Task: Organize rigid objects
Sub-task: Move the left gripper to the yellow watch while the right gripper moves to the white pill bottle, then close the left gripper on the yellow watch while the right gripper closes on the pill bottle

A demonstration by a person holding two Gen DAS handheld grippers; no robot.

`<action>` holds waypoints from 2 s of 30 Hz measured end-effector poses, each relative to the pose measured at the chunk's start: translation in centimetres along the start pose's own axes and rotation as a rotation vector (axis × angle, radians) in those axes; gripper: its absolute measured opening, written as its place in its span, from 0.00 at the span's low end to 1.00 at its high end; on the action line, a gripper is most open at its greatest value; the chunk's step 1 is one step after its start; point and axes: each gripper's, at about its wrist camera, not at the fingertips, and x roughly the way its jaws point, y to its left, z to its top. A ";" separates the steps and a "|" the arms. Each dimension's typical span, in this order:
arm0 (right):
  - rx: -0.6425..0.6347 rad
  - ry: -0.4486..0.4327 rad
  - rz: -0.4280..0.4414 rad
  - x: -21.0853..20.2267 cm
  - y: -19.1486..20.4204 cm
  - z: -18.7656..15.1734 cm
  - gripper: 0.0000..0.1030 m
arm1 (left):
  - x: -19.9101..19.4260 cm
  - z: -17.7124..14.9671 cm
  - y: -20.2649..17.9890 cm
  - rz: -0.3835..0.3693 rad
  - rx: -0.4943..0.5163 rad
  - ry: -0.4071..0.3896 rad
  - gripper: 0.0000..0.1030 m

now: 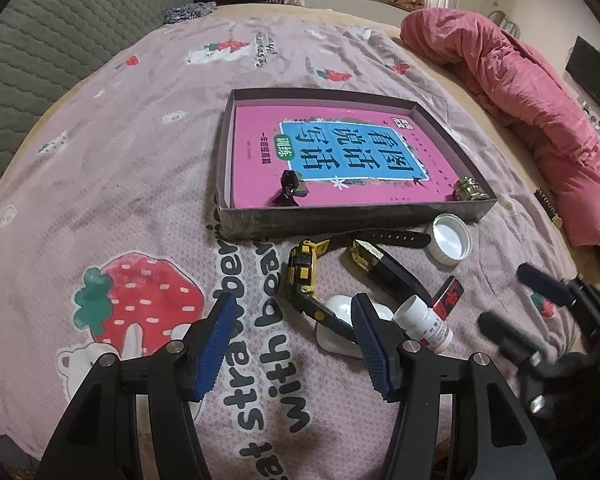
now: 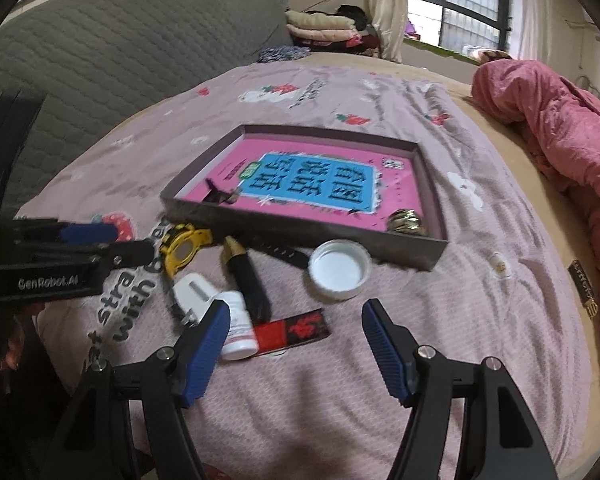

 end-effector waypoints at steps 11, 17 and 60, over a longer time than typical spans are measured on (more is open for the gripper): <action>-0.041 0.050 0.040 1.5 1.6 -1.3 0.66 | 1.1 0.0 0.2 -0.006 -0.028 0.029 0.59; -0.040 0.065 0.049 2.1 1.6 -1.6 0.66 | 1.9 0.1 0.2 0.005 -0.040 0.048 0.59; -0.023 0.079 0.144 4.2 1.4 -1.7 0.30 | 7.2 2.1 -0.5 0.046 -0.058 0.101 0.59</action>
